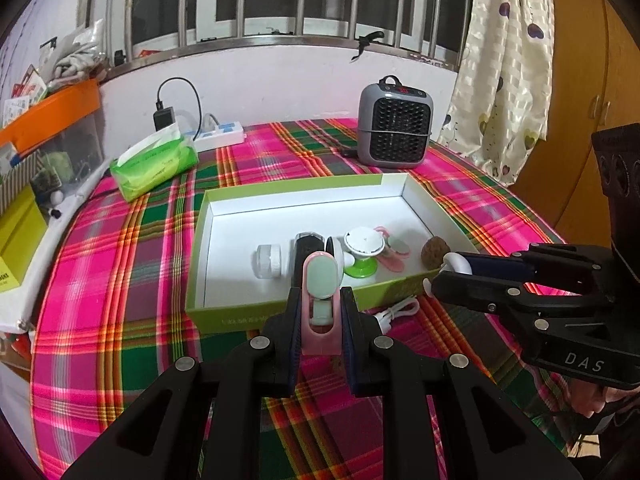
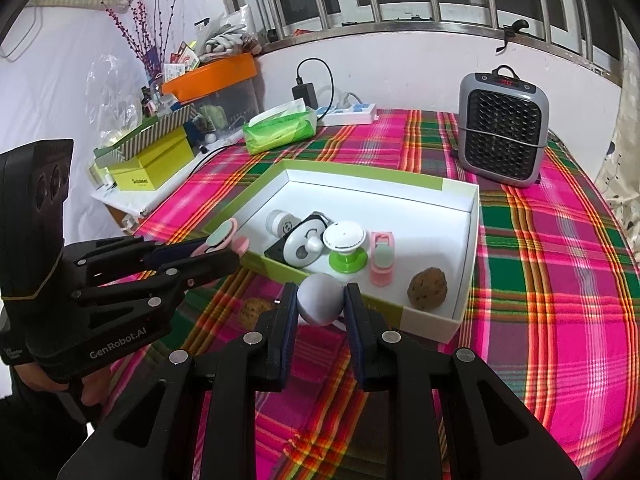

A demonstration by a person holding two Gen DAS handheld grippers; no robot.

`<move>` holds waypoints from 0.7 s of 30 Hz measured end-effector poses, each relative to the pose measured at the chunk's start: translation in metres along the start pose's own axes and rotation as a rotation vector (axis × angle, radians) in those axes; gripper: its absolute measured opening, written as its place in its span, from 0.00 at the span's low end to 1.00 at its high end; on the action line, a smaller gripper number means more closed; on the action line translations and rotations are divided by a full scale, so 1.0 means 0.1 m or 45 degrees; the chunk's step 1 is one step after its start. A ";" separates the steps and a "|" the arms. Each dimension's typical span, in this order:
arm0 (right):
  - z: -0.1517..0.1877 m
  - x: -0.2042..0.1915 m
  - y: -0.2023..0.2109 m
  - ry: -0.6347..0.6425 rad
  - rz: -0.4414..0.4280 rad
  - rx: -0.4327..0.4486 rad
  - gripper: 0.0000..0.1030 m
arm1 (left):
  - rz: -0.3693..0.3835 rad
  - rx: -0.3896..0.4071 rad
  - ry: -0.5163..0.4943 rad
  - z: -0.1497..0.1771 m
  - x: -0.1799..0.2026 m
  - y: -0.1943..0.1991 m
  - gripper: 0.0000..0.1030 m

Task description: Organize objects

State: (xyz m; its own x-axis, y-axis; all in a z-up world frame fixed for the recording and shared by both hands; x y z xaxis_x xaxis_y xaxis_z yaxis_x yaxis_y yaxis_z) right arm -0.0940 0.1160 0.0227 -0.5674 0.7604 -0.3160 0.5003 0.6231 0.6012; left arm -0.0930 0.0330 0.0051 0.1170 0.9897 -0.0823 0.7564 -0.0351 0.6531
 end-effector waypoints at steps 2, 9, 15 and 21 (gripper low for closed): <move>-0.01 0.00 -0.01 0.001 0.002 0.001 0.23 | 0.002 0.005 -0.001 -0.02 0.01 -0.01 0.15; -0.07 0.03 -0.01 0.008 0.013 0.011 0.23 | -0.001 0.011 0.005 -0.10 0.02 -0.05 0.15; -0.11 0.08 -0.03 0.008 0.019 0.013 0.23 | -0.002 0.013 0.008 -0.15 0.02 -0.08 0.15; -0.13 0.10 -0.05 0.007 0.018 0.014 0.23 | 0.001 0.014 0.005 -0.19 0.04 -0.12 0.15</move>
Point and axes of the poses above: each gripper's, at about its wrist camera, not at the fingertips, and y roughly against the way its jaws point, x to its right, z to its underside, the point moved 7 cm from there along -y, roughly the way its jaws point, and after that the axes turned 12 degrees about -z, right-handed, at the moved point
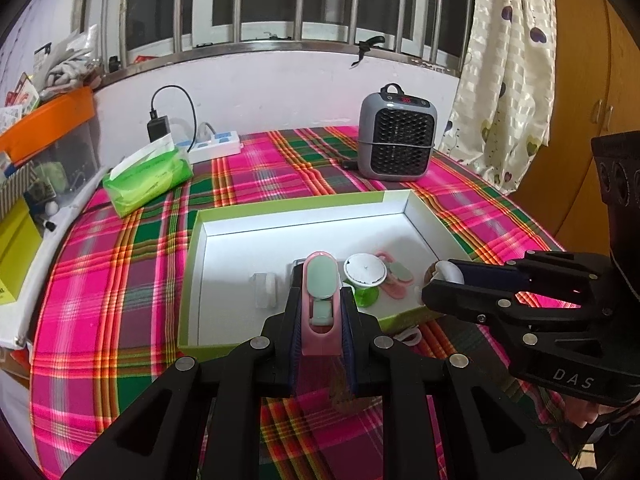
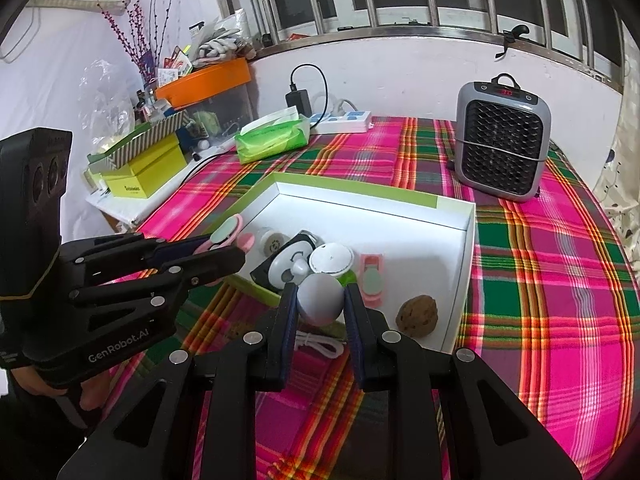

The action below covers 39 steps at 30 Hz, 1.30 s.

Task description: Organize objects

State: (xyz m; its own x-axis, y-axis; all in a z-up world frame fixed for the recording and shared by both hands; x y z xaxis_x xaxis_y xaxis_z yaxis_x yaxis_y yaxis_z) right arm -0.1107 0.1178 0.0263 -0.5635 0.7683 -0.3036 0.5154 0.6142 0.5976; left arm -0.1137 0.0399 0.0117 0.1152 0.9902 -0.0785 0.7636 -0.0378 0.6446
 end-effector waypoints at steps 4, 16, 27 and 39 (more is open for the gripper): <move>-0.02 0.02 -0.01 0.000 0.001 0.001 0.23 | -0.005 -0.011 0.005 -0.02 0.00 -0.05 0.15; -0.09 0.17 -0.07 -0.027 0.012 0.004 0.23 | -0.012 -0.043 0.049 -0.07 -0.10 -0.22 0.15; -0.13 0.28 -0.10 -0.046 0.016 0.009 0.23 | -0.020 -0.066 0.051 -0.09 -0.12 -0.34 0.15; -0.21 0.55 -0.18 -0.122 0.035 -0.001 0.23 | -0.044 -0.089 0.049 -0.12 -0.15 -0.49 0.15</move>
Point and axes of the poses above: each gripper's, at about its wrist camera, not at the fingertips, and y roughly against the way its jaws point, x to its right, z to its underside, the point moved 7 cm from there along -y, roughly the way its jaws point, and after that the axes turned 12 degrees about -z, right-handed, at the moved point
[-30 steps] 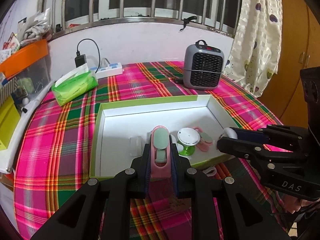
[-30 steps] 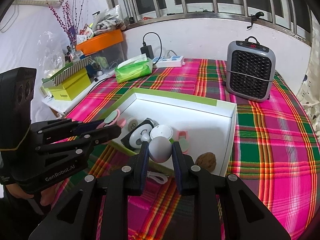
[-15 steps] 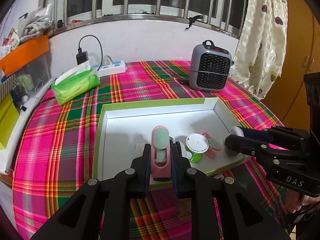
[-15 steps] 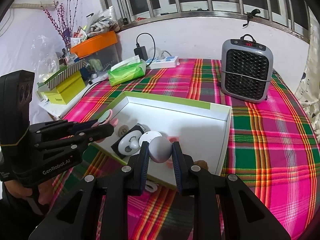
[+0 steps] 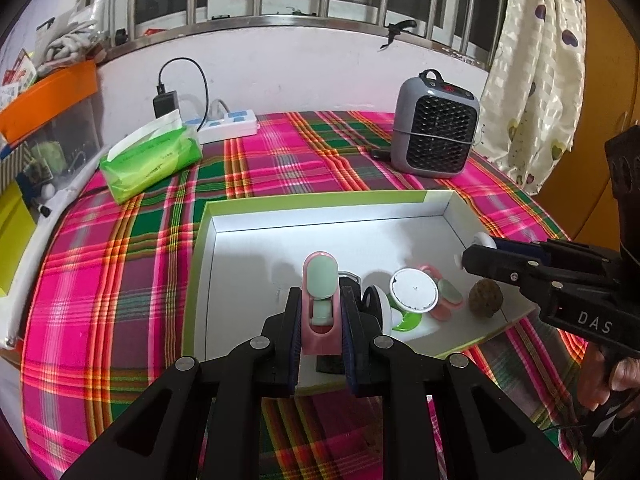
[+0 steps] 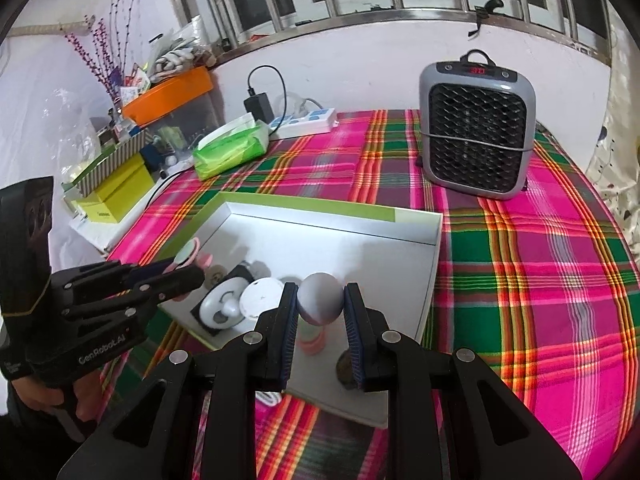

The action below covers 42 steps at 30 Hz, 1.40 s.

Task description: Organize objects

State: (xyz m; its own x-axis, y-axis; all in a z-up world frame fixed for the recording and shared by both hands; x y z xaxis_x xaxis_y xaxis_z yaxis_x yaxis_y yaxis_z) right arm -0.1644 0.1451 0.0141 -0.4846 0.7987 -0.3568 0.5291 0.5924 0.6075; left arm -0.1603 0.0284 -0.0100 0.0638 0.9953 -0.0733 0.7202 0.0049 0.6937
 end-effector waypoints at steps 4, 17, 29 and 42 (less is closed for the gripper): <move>-0.04 0.07 -0.04 -0.013 0.005 -0.006 0.23 | -0.024 -0.002 -0.009 -0.04 0.00 -0.05 0.15; 0.00 0.23 -0.22 -0.064 0.028 -0.069 0.23 | -0.050 -0.024 -0.039 -0.12 0.04 -0.25 0.15; 0.01 0.20 -0.26 -0.037 0.035 -0.081 0.23 | -0.039 -0.034 -0.033 -0.13 0.05 -0.34 0.15; 0.01 0.19 -0.26 -0.022 0.033 -0.072 0.24 | -0.045 -0.027 -0.012 -0.13 0.02 -0.35 0.15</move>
Point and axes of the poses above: each gripper's, at about its wrist camera, not at the fingertips, and y roughly against the way its jaws point, x to its right, z to its underside, the point moved 7 cm from there along -y, roughly the way its jaws point, and after that the axes turned 12 degrees about -z, right-handed, at the moved point
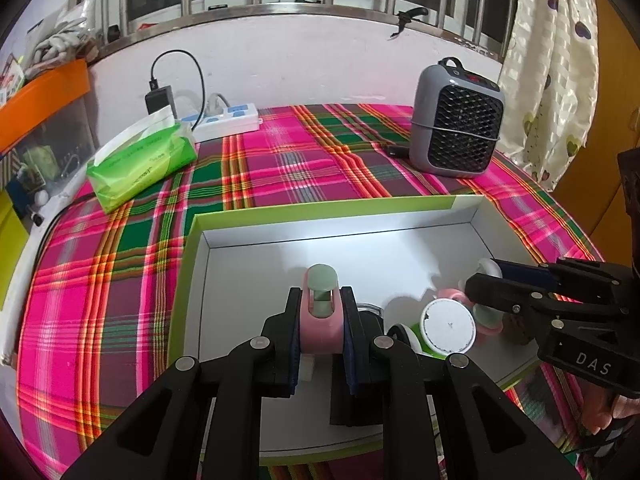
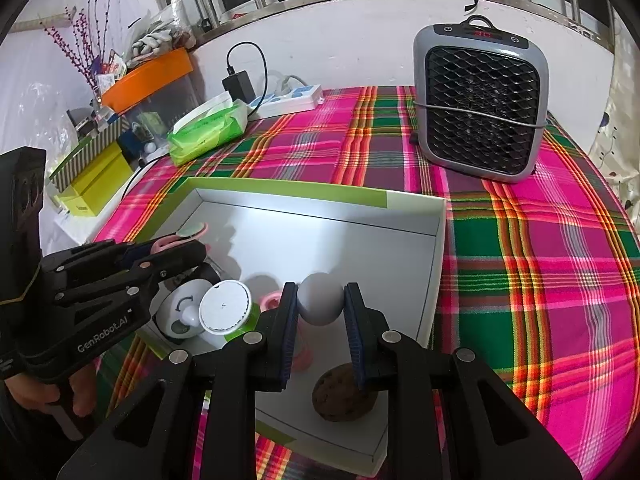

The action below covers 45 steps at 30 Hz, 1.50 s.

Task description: Organize objects

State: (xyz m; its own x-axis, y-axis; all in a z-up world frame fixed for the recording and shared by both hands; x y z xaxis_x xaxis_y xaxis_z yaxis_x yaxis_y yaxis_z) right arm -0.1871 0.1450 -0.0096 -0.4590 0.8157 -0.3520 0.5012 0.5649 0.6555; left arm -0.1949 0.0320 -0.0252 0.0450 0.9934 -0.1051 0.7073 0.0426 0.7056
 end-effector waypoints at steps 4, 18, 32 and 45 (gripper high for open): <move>-0.01 0.01 0.01 0.001 0.005 0.009 0.24 | -0.007 0.005 0.022 -0.01 -0.04 0.00 0.15; -0.01 0.01 0.03 -0.010 0.001 0.027 0.24 | 0.027 0.009 0.022 0.00 0.01 0.01 0.15; -0.03 0.05 0.10 -0.033 -0.010 0.071 0.24 | 0.063 0.008 0.046 0.01 0.00 0.02 0.15; 0.01 0.02 0.02 -0.020 -0.028 0.029 0.24 | 0.057 0.011 0.028 0.01 0.01 0.01 0.15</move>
State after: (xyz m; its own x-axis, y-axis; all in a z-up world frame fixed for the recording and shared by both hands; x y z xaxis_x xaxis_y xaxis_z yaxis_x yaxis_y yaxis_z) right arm -0.1859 0.1479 -0.0093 -0.4585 0.8050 -0.3764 0.5082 0.5850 0.6321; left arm -0.1934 0.0329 -0.0254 0.0609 0.9965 -0.0579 0.7108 -0.0026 0.7034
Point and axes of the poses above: each gripper's, at about its wrist camera, not at the fingertips, and y roughly against the way its jaws point, x to its right, z to its underside, the point moved 7 cm from there along -y, roughly the way its jaws point, and after that the axes turned 12 degrees about -z, right-handed, at the moved point
